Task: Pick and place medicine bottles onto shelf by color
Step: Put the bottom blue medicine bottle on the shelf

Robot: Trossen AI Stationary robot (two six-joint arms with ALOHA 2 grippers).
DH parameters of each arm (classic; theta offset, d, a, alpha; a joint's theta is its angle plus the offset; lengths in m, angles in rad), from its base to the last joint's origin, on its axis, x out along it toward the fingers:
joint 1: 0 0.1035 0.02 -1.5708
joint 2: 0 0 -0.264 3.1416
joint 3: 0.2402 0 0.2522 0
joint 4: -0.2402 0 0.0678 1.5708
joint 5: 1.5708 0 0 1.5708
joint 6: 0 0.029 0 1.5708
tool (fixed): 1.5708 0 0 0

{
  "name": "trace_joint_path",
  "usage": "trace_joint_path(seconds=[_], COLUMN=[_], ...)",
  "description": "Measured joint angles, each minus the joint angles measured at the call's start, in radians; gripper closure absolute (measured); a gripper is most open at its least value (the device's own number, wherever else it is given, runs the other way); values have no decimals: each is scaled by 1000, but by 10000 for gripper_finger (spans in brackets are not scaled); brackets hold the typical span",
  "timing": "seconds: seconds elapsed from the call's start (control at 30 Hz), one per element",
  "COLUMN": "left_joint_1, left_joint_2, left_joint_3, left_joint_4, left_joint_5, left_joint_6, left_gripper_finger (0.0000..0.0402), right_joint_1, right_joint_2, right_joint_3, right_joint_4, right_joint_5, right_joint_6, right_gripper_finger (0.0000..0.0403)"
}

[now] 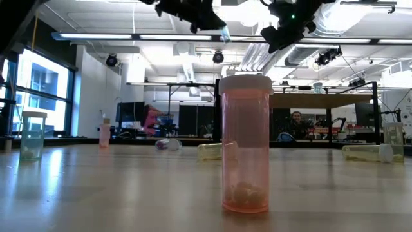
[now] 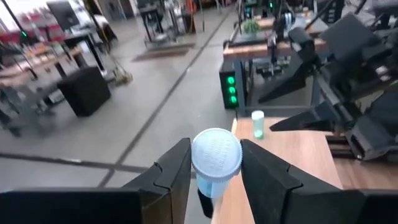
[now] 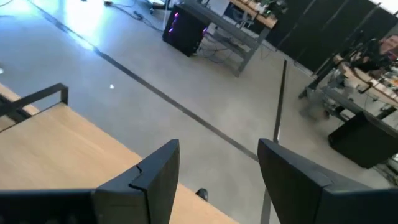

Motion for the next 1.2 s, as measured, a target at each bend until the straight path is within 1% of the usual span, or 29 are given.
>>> trace_joint_path(seconds=[0.1, 0.23, 0.67, 1.2], left_joint_1=[-1, -6, -18, -39], left_joint_2=[60, 110, 229, 283], left_joint_3=[51, 78, 81, 81], left_joint_4=[-32, -66, -105, -226], left_joint_5=[4, 3, 8, -11], left_joint_6=[0, 0, 0, 17], left_gripper_finger=[284, 284, 284, 284], right_joint_1=[-3, -3, -3, -3], right_joint_2=[0, 0, 0, 0], right_joint_3=[0, 0, 0, 0], right_joint_4=[-14, -21, -45, -58], right_joint_5=[-18, -19, -17, -16], right_joint_6=[13, 13, 36, 38], right_gripper_finger=[194, 194, 194, 194])
